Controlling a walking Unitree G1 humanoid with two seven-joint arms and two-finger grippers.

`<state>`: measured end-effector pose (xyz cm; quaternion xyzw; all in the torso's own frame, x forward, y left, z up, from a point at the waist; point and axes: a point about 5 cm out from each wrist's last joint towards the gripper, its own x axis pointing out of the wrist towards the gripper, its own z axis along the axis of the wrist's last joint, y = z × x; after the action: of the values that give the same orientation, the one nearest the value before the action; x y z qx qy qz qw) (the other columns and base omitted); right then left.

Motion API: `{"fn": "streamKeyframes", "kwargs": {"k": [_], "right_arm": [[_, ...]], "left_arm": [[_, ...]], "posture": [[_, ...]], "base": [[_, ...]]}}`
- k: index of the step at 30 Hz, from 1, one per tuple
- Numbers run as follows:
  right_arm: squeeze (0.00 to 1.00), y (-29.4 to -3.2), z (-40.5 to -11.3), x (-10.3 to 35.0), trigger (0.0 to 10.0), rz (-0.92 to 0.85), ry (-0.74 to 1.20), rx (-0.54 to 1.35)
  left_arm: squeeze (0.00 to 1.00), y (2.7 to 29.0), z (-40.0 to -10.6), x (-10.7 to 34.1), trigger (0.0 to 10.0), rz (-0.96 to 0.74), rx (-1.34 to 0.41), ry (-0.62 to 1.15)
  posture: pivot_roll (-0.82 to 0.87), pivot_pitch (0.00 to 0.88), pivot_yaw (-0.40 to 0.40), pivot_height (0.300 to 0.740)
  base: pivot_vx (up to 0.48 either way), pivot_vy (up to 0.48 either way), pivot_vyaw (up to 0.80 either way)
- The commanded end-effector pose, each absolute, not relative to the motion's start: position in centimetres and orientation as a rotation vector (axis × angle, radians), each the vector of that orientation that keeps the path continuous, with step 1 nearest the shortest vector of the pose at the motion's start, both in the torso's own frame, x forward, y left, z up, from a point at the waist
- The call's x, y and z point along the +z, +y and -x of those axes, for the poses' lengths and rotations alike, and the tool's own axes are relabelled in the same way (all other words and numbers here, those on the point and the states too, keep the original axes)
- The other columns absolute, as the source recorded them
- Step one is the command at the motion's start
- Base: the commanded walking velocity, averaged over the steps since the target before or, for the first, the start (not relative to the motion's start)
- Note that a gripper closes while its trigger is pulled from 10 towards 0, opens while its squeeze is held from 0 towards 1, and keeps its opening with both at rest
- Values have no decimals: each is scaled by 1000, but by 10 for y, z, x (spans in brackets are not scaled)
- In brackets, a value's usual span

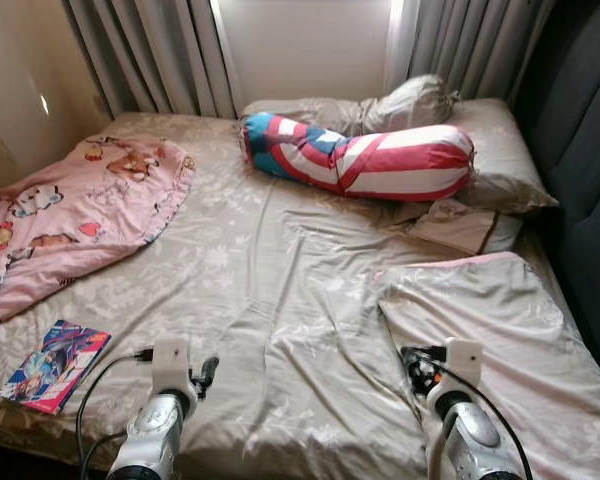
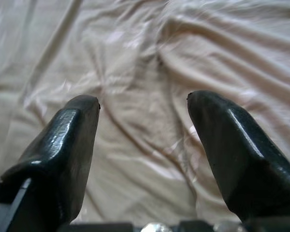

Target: Clean up the room

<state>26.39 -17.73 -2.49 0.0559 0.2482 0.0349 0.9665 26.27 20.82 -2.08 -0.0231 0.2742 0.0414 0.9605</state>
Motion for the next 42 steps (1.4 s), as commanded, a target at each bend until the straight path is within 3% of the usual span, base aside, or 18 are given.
{"fn": "streamKeyframes", "kwargs": {"k": [1,13,28,42], "right_arm": [[0,-171,-247,-42,10000,-65,621,126],[0,-182,-193,-77,10000,-106,858,-7],[0,-172,-167,-92,10000,-115,954,-63],[0,-176,-174,-88,10000,-90,943,-36]], "left_arm": [[0,208,-250,-35,10000,46,100,632],[0,195,-233,-54,10000,16,52,780],[0,200,-205,-71,10000,-11,65,883],[0,223,-180,-79,10000,-38,87,956]], "posture": [[-52,0,-24,740],[-50,0,-13,740],[-69,0,12,740],[-73,0,9,740]], "base": [[0,0,0],[0,0,0],[0,0,0],[0,55,0]]}}
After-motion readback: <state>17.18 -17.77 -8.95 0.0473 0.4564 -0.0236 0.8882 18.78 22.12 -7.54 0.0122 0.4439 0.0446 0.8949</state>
